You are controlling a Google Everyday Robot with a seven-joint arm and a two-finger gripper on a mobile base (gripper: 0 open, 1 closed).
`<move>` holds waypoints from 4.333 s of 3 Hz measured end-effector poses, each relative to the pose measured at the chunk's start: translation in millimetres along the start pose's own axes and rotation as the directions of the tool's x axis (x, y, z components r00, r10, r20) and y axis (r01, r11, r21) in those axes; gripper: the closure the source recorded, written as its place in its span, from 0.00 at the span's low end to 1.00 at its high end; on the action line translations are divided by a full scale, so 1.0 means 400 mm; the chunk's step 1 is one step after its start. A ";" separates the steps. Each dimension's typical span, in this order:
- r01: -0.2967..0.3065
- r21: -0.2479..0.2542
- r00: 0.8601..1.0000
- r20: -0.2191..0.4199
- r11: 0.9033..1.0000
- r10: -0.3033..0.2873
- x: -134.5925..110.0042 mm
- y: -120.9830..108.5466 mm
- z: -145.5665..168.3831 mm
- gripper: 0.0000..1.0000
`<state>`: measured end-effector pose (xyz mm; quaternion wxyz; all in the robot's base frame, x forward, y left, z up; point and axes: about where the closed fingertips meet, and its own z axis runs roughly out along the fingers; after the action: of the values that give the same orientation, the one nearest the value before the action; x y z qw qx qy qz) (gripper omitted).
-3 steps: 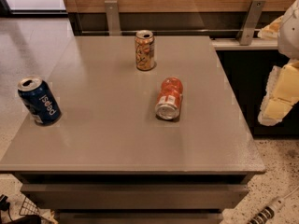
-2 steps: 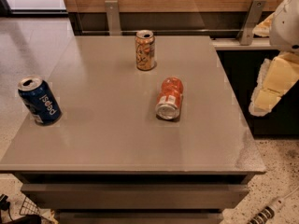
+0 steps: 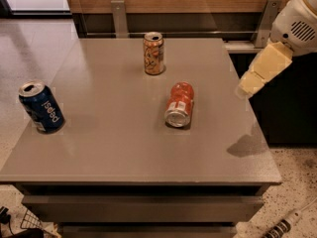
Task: Place coke can upright
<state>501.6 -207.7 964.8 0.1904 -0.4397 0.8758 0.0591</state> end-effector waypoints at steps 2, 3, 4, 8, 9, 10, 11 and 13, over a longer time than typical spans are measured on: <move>-0.352 0.096 0.934 -0.035 0.931 0.356 -0.065 -0.079 0.030 0.00; -0.506 0.135 0.857 -0.032 0.852 0.515 -0.067 -0.094 0.051 0.00; -0.575 0.136 0.813 -0.016 0.807 0.582 -0.070 -0.093 0.050 0.00; -0.742 0.101 0.639 -0.190 0.662 0.745 -0.164 -0.012 0.185 0.00; -0.770 0.102 0.604 -0.202 0.630 0.771 -0.191 0.018 0.218 0.00; -0.798 0.080 0.573 -0.208 0.597 0.793 -0.195 0.045 0.281 0.00; -0.813 0.059 0.556 -0.212 0.579 0.804 -0.190 0.054 0.322 0.00; -0.825 0.027 0.541 -0.253 0.565 0.802 -0.188 0.084 0.409 0.00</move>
Offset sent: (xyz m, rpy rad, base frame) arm 0.0619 0.0030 0.0000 0.0535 0.1681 -0.7797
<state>561.6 -86.8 841.2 0.0142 0.0050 0.9914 0.1296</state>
